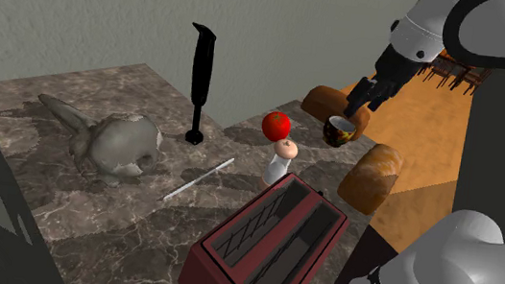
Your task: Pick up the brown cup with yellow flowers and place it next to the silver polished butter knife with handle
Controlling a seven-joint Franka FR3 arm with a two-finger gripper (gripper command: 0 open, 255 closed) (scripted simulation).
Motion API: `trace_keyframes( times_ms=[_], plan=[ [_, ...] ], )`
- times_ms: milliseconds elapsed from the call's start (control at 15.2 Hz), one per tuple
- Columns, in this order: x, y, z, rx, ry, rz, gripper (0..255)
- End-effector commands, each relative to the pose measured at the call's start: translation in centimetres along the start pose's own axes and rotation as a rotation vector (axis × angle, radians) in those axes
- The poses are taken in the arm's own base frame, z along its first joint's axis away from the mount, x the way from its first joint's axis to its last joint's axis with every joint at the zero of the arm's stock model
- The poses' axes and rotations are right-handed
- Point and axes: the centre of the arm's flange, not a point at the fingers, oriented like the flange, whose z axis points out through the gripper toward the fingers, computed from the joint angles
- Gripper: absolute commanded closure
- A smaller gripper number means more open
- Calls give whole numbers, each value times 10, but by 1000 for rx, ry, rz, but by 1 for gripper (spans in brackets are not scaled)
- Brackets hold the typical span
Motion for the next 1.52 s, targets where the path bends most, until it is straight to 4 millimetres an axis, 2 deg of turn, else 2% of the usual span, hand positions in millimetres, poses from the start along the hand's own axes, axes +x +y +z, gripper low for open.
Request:
trace_keyframes(
  times_ms=[0,1452],
  plan=[
    [0,0,0,0,0,0,0],
    [112,199,194,53,-65,-52,0]
  ],
)
